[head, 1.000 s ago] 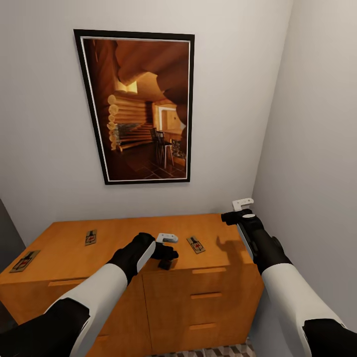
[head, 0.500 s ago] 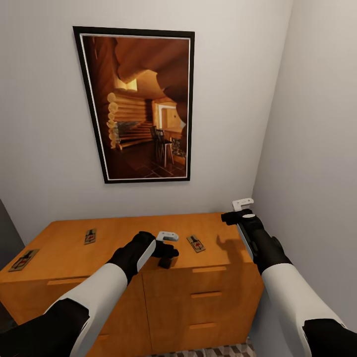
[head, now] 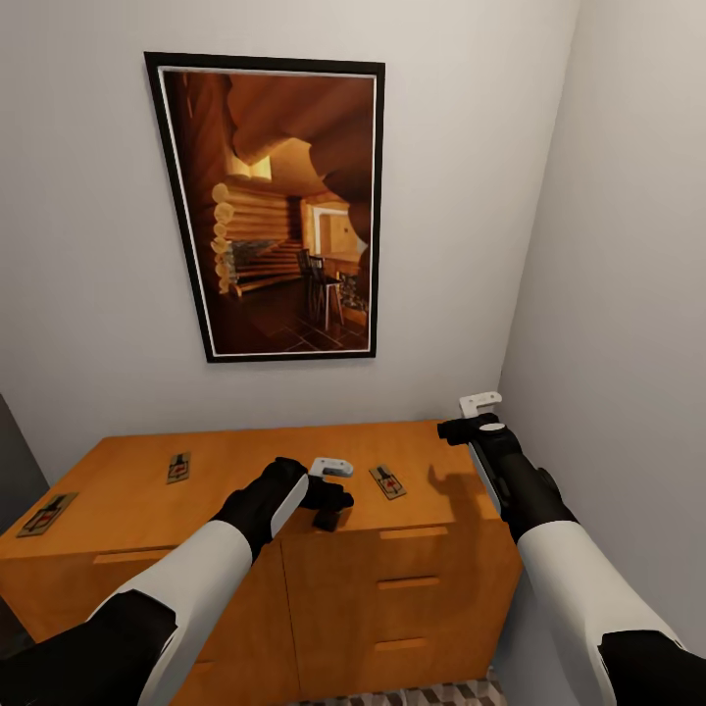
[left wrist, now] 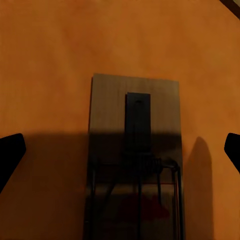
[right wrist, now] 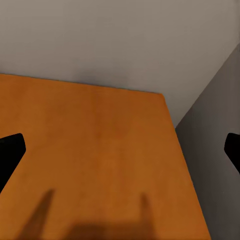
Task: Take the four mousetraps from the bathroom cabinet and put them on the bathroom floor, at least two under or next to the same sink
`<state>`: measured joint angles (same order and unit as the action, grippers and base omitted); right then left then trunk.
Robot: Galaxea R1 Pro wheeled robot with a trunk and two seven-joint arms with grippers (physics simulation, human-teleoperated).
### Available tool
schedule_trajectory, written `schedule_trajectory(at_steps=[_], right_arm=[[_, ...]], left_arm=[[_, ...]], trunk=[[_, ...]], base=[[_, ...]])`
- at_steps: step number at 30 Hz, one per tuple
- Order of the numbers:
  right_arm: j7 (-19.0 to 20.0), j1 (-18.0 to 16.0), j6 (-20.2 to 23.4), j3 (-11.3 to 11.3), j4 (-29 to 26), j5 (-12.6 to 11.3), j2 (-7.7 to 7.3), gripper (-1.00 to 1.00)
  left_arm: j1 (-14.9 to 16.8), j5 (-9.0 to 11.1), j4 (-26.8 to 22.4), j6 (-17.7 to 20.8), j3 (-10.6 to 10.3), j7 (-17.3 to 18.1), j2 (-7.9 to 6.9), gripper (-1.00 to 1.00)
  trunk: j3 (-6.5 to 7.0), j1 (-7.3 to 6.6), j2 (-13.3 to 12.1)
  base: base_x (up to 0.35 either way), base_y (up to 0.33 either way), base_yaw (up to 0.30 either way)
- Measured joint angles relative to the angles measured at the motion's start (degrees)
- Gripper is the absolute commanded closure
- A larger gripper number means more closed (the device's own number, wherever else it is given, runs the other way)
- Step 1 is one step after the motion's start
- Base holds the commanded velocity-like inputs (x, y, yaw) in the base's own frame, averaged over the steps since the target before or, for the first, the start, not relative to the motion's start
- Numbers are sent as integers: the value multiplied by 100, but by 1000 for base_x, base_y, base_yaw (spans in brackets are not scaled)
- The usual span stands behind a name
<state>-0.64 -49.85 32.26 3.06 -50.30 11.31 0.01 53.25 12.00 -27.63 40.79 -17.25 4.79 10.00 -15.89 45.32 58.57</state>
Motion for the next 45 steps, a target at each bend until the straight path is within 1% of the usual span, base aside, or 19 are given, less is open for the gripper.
schedule_trajectory(at_steps=[6, 10, 20, 21, 25, 26, 27, 28, 36, 41, 45], right_arm=[[0, -2, 0, 0, 0, 1, 0, -100], [0, -3, 0, 0, 0, 1, 0, -100], [0, -2, 0, 0, 0, 0, 0, -100], [0, -2, 0, 0, 0, 0, 0, -100], [0, -2, 0, 0, 0, 0, 0, -100], [0, -2, 0, 0, 0, 0, 0, -100], [0, -1, 0, 0, 0, 0, 0, -100], [0, -2, 0, 0, 0, 0, 0, -100], [-3, 0, 0, 0, 0, 6, 0, -100], [-1, -1, 0, 0, 0, 162, 0, -100], [0, 0, 0, -2, 0, 195, 0, -100]], left_arm=[[-3, 4, 3, -16, 0, -4, 0, -100], [-32, -35, -37, -28, 1, 0, 0, -100], [-99, -8, -140, -42, -3, 3, 0, -100], [-100, -11, -143, -41, -4, 3, 0, 100], [-109, 44, -162, -36, -29, 6, 0, 100], [-114, 225, -164, -29, -33, 11, 0, 100], [-117, 287, -189, -28, -35, 7, 0, 100], [-120, 215, -212, -28, -40, 7, 0, 100], [-136, 137, -238, -39, -42, 4, 0, 100], [-148, 94, -265, -26, -44, 2, 0, 100], [-149, 96, -262, -32, -44, 3, 0, 100]], trunk=[[0, 0, 0], [0, 0, 0], [0, 0, 0], [0, 0, 0], [0, 0, 0], [0, 0, 0], [-1, 0, 0], [0, 0, 0], [0, 0, 0], [0, 0, 0], [0, 0, 0]], base=[[0, 0, 0], [0, 0, 0], [0, 0, 0], [0, 0, 0], [0, 0, 0], [0, 0, 0], [0, 0, 0], [0, 0, 0], [0, 0, 0], [0, 0, 0], [0, 0, 0]])
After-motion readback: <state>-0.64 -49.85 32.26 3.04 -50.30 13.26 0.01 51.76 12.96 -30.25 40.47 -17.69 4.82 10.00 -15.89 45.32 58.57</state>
